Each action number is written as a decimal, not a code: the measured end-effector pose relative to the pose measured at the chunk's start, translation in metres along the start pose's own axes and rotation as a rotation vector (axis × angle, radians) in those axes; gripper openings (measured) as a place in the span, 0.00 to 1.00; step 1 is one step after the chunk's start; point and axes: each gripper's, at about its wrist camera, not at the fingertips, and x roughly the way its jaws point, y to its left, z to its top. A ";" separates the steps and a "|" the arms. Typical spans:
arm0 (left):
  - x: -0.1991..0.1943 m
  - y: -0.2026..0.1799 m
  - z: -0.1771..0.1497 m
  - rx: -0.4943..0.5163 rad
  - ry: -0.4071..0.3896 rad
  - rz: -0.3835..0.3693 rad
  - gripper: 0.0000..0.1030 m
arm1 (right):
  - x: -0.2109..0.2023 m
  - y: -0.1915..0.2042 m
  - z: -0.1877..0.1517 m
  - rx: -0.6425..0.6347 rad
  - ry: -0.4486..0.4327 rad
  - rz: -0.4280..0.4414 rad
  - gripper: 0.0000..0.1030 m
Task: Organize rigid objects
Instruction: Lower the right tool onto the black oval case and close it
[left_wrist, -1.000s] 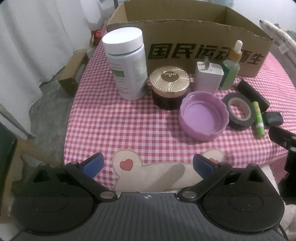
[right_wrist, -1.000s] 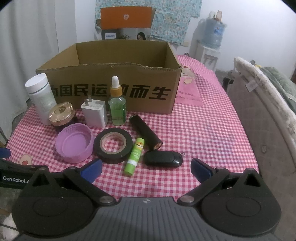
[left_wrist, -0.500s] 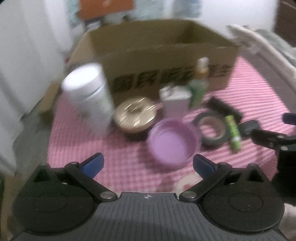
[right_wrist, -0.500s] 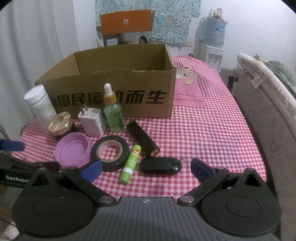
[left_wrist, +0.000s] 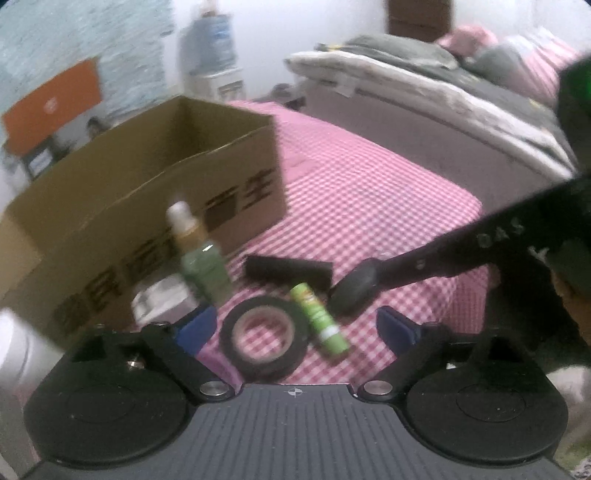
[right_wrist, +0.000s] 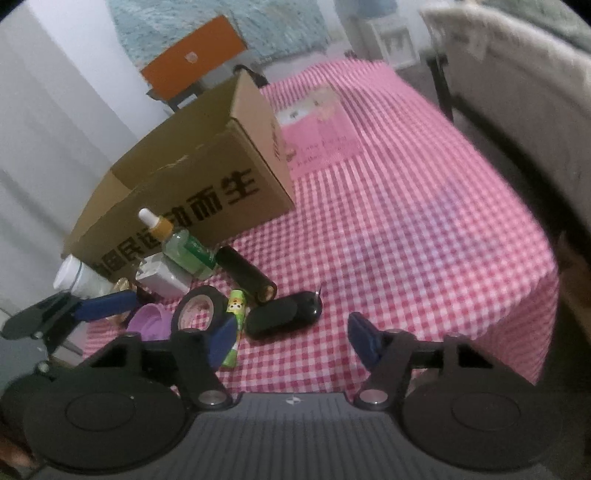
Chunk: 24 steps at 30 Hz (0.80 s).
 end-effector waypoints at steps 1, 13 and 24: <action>0.004 -0.004 0.002 0.027 0.005 0.000 0.77 | 0.003 -0.004 0.001 0.023 0.016 0.018 0.61; 0.049 -0.034 0.020 0.148 0.111 -0.071 0.36 | 0.028 -0.023 0.015 0.108 0.105 0.082 0.21; 0.066 -0.028 0.033 0.063 0.153 -0.102 0.32 | 0.043 -0.021 0.030 0.086 0.090 0.145 0.17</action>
